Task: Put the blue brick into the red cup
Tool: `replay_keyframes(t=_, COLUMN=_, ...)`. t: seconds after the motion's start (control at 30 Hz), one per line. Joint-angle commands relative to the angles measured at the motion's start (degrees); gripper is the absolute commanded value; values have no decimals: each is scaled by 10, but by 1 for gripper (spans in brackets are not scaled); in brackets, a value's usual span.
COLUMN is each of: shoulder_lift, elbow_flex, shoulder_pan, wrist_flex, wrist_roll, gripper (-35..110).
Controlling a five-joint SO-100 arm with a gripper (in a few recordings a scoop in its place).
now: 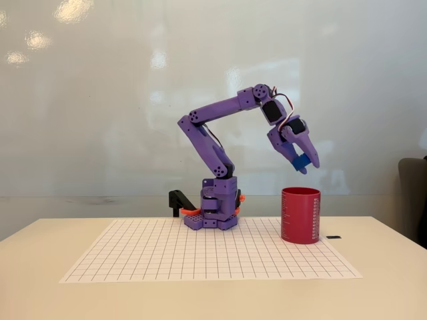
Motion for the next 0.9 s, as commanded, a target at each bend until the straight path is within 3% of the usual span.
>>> replay_keyframes(t=0.0, shoulder_lift=12, elbow_flex=-41, shoulder_pan=1, wrist_flex=4, wrist_roll=-2, gripper=1)
replay_keyframes(t=0.07, shoulder_lift=6, elbow_flex=-47, shoulder_pan=-2, wrist_flex=20, wrist_roll=-6, gripper=16)
replay_keyframes(t=0.1, shoulder_lift=6, elbow_flex=-47, shoulder_pan=-9, wrist_flex=31, wrist_roll=-13, gripper=40)
replay_keyframes(t=0.17, shoulder_lift=7, elbow_flex=-47, shoulder_pan=-19, wrist_flex=49, wrist_roll=-12, gripper=47)
replay_keyframes(t=0.8, shoulder_lift=15, elbow_flex=-48, shoulder_pan=-28, wrist_flex=52, wrist_roll=-21, gripper=49)
replay_keyframes(t=0.83, shoulder_lift=13, elbow_flex=-48, shoulder_pan=-28, wrist_flex=52, wrist_roll=-23, gripper=47)
replay_keyframes(t=0.87, shoulder_lift=11, elbow_flex=-48, shoulder_pan=-28, wrist_flex=48, wrist_roll=-26, gripper=36)
